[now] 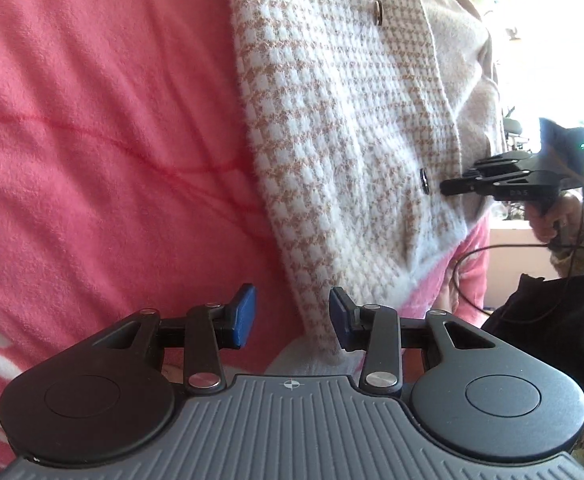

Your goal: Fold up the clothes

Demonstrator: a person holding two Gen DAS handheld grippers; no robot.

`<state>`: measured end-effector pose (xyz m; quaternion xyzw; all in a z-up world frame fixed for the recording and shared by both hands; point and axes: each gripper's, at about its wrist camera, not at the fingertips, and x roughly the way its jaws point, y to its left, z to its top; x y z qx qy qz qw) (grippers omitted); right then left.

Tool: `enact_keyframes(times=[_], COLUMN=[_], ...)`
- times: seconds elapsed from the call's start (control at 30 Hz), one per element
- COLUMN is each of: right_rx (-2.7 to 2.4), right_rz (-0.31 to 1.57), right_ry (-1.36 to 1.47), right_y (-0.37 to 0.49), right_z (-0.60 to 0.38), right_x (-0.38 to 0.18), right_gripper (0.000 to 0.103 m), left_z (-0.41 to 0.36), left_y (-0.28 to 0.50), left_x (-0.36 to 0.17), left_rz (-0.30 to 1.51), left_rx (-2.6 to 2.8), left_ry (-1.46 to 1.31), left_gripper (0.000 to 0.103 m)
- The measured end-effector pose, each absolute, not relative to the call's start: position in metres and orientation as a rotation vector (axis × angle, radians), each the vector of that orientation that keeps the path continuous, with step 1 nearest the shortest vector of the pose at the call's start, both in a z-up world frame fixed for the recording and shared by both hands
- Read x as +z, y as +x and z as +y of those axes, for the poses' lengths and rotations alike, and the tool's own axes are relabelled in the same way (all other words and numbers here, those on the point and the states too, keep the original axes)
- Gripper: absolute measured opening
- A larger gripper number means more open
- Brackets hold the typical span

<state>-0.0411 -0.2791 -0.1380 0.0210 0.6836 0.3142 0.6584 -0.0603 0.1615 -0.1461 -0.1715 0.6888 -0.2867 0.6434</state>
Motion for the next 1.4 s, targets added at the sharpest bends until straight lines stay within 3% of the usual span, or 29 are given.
enact_keyframes(times=[0.13,0.2,0.5,0.73,0.8,1.03,1.17,1.23,1.27,1.4], right_rx=[0.726,0.714,0.627,0.525,0.503,0.469,0.486,0.509,0.522,0.553], right_rz=[1.525,1.432,1.092,1.097,1.088,1.047,0.983,0.973,0.97,0.902], right_ry=[-0.128,-0.198,-0.191,0.153,0.231,0.331,0.33,0.317,0.317,0.335], right_y=[-0.037,-0.031,0.043,0.16,0.187,0.225,0.221,0.219,0.218,0.212], right_z=[-0.27,-0.268,-0.226,-0.208,-0.208,-0.209,-0.208,-0.206,-0.206,-0.211], right_x=[-0.105,-0.081,-0.03,-0.082,-0.099,-0.144,-0.15,-0.149,-0.148,-0.133], right_gripper=[0.02,0.034,0.035,0.036,0.046,0.047,0.038,0.025,0.006,0.005], left_z=[0.163,0.161,0.15,0.161,0.159,0.159,0.161,0.164,0.165,0.165], left_y=[-0.063,-0.061,-0.055,-0.055,-0.056,-0.054,-0.054,-0.055,-0.055,-0.054], left_x=[-0.144,-0.147,-0.161,-0.166,-0.169,-0.176,-0.181,-0.182,-0.182,-0.181], left_rz=[1.513,1.484,1.441,1.438,1.439,1.436,1.433,1.432,1.432,1.438], left_rx=[-0.615,-0.587,-0.54,-0.525,-0.524,-0.557,-0.554,-0.548,-0.546,-0.543], left_ry=[-0.416,-0.444,-0.493,-0.538,-0.565,-0.59,-0.63,-0.651,-0.658,-0.668], left_gripper=[0.045,0.046,0.046,0.046,0.046,0.046,0.046,0.046,0.046,0.046])
